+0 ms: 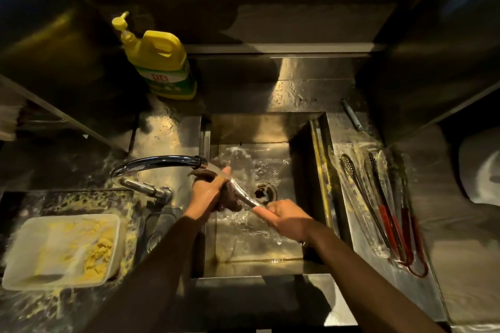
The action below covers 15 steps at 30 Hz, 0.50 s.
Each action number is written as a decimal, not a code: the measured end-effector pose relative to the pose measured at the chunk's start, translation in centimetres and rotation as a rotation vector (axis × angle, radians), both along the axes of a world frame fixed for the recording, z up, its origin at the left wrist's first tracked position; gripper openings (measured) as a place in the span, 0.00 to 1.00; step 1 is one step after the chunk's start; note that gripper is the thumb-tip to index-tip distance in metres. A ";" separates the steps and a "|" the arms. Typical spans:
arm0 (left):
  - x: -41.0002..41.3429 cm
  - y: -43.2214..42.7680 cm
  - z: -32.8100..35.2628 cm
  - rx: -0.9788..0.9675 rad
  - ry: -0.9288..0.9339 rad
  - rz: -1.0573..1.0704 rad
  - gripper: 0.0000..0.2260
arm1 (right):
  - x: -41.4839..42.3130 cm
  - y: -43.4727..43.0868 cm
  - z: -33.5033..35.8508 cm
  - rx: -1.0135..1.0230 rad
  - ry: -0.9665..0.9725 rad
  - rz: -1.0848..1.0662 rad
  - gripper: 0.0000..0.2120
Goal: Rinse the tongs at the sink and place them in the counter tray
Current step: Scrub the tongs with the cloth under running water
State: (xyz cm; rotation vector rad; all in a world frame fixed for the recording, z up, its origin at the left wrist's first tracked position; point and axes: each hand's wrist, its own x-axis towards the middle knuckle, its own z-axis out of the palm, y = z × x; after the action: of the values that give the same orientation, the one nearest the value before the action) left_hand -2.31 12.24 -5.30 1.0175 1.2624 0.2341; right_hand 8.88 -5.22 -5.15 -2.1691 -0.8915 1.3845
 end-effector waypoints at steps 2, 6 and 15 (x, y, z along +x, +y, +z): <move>-0.8 0.7 -0.6 0.092 0.054 -0.046 0.11 | 2.2 -0.2 0.9 -0.035 -0.107 0.126 0.26; -2.8 0.6 -2.8 0.102 0.165 0.011 0.24 | 5.6 -0.9 2.0 -0.065 -0.255 0.137 0.32; -1.0 -4.0 1.1 -0.114 0.007 0.121 0.18 | 1.9 -2.0 1.8 0.082 -0.575 -0.034 0.22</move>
State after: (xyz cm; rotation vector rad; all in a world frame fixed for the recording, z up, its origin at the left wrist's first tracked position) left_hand -3.32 8.20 -4.22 0.8465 1.3308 0.2493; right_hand 10.74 -7.19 -3.32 -2.5439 -1.0715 0.6877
